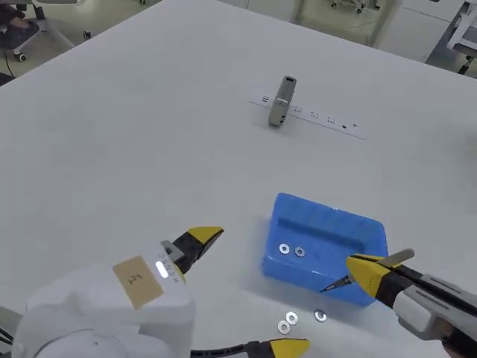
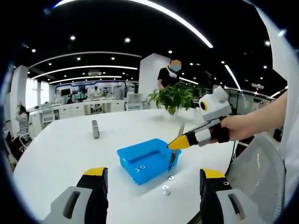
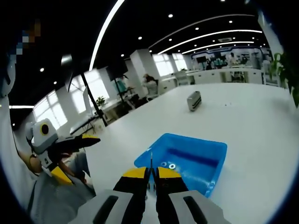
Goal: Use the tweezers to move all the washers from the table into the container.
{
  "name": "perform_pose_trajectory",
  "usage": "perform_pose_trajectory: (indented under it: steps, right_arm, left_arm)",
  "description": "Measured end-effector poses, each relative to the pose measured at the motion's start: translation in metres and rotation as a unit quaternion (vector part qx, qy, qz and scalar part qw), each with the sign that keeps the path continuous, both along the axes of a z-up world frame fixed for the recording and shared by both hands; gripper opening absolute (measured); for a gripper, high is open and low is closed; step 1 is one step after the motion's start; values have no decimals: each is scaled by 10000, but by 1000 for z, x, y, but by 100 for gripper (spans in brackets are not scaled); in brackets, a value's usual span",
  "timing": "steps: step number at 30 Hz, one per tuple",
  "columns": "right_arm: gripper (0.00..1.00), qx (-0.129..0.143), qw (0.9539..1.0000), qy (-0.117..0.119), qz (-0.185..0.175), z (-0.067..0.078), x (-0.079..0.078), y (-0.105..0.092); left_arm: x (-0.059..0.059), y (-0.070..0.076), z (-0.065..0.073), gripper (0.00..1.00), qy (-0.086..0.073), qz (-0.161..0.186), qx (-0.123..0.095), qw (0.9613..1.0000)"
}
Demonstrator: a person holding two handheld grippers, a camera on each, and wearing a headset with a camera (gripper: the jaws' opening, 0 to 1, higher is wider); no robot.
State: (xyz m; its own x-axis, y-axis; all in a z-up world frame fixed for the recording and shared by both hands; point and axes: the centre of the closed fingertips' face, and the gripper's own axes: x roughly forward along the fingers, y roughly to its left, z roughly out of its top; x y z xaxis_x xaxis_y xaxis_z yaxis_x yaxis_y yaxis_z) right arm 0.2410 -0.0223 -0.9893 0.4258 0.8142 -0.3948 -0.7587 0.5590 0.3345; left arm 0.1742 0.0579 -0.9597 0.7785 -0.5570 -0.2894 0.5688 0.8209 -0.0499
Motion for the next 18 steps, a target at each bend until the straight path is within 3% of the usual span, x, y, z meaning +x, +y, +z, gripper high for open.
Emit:
perform_pose_trajectory:
  steps: [3,6,11,18]
  right_arm:
    - [3,-153,9999,33,23,-11,-2,-1]
    - [3,-507,9986,-122,101,-24,-3,-5]
    - [3,-481,9988,-8,134,-29,-6,-5]
    - [3,-646,9974,-146,270,-32,-6,-3]
  left_arm:
    - [0,0,-1,82,17,-7,4,10000]
    - [0,0,0,82,9,-1,7,10000]
    - [0,0,-1,82,16,21,-3,10000]
    - [0,1,-1,81,18,44,11,10000]
